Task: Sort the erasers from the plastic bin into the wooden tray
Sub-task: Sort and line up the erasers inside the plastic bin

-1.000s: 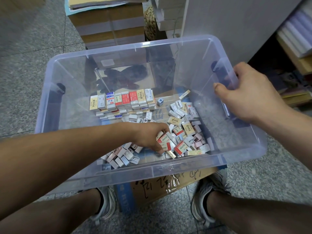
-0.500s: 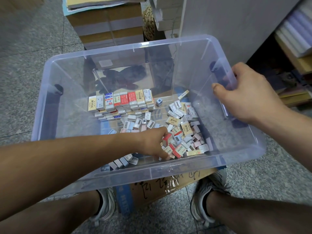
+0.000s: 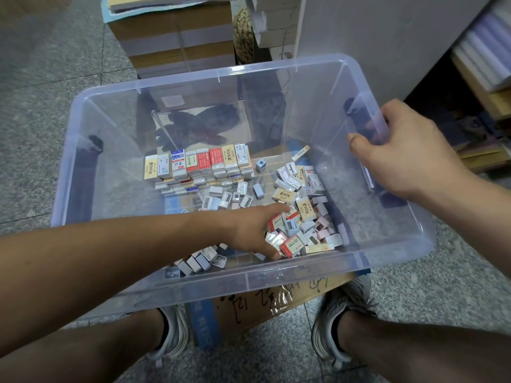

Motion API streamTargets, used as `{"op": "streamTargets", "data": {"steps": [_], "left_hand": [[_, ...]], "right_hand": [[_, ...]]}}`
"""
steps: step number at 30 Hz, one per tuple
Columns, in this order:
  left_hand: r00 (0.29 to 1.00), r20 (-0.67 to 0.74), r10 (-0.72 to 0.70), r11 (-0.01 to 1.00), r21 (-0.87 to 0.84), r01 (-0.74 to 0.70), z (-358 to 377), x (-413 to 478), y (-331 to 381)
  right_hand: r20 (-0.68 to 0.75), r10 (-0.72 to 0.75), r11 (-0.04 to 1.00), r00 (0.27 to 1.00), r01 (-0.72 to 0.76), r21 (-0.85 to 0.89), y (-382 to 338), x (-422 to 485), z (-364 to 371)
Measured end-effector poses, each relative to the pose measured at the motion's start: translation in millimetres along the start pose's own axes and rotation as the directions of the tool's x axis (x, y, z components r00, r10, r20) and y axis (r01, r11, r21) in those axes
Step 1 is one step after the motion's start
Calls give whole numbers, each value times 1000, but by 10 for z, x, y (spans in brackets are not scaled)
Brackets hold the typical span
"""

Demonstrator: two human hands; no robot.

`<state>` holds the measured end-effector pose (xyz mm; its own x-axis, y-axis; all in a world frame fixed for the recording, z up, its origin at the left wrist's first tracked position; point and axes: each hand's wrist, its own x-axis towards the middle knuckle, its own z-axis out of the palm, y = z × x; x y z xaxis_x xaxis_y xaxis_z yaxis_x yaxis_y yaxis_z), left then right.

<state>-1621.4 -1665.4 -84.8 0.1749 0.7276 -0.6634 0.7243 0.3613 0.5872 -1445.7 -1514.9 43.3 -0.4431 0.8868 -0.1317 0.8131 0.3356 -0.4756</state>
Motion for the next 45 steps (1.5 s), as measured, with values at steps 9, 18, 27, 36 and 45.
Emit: {"op": "streamTargets", "data": {"steps": [9,18,27,36,45], "left_hand": [[1000,-6,-4,990,-144,4,34,28,-12],[998,22,-57,977,-207,60,-5,24,-11],[995,69,-69,860,-502,94,27,4,-52],[995,78,-56,843,-530,89,130,35,-32],[997,-39,-62,835,-549,31,196,0,-33]], "right_hand": [[1,14,1000,1000,-14,13,-4,1,3],[-11,-19,1000,1000,19,-3,27,23,12],[-27,-43,999,999,43,-4,67,54,48],[-30,-58,998,998,58,0,72,50,48],[-34,-50,999,998,50,-2,69,54,54]]}}
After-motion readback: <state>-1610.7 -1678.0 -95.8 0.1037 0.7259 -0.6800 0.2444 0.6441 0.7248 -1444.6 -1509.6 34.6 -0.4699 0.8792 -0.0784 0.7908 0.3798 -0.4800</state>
